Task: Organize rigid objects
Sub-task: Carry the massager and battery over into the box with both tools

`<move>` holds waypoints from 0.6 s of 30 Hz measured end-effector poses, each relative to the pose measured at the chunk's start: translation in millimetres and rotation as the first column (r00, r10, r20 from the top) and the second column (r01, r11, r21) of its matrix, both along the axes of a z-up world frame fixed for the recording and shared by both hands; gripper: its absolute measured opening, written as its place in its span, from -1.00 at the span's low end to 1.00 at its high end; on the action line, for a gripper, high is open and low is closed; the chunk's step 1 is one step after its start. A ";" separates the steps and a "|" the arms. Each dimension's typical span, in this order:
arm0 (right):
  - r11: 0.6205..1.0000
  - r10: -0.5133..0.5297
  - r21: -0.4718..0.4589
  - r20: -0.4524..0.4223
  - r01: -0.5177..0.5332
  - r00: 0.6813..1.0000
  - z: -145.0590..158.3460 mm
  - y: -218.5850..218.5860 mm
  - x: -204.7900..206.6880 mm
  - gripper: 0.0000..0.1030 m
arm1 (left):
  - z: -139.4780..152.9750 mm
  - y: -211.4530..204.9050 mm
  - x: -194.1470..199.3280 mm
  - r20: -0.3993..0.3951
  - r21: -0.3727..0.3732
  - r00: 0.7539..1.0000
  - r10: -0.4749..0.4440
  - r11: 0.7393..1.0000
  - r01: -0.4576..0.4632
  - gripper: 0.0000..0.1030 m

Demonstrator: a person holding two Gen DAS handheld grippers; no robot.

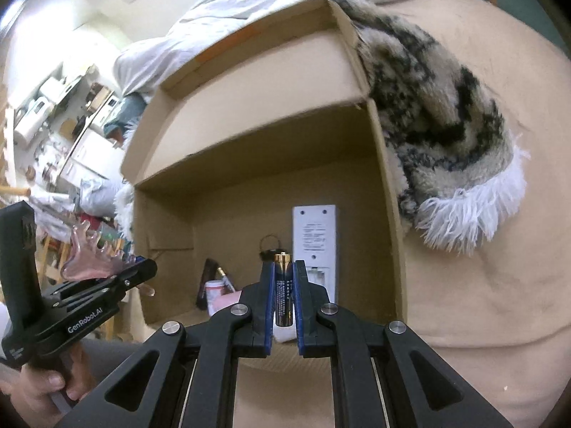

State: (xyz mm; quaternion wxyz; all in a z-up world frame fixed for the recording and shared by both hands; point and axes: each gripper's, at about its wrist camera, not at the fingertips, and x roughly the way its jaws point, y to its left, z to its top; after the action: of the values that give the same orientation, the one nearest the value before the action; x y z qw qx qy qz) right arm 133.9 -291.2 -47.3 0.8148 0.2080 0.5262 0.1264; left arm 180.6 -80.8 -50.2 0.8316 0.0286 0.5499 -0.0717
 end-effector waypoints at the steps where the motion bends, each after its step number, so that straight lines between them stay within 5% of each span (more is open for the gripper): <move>1: 1.000 -0.003 0.000 -0.011 0.003 1.000 -5.4 0.4 1.5 -0.78 | -4.5 -2.1 3.1 -0.001 0.003 1.000 -0.004 1.000 0.004 -0.72; 9: 0.995 0.012 -0.094 -0.029 -0.014 1.000 -23.0 12.7 2.3 -0.78 | -51.6 -12.9 14.1 -0.044 0.050 0.999 -0.025 0.998 0.027 -0.72; 18: 0.991 0.015 -0.129 -0.061 -0.023 0.998 -37.1 27.1 9.0 -0.78 | -62.7 -14.0 15.4 -0.061 0.091 0.998 -0.022 0.995 0.028 -0.72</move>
State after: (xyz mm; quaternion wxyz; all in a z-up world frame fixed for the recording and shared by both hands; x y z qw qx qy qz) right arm 142.9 -264.1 -84.4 0.8093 0.1535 0.5592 0.0935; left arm 196.0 -94.8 -112.9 0.8116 0.0714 0.5770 -0.0575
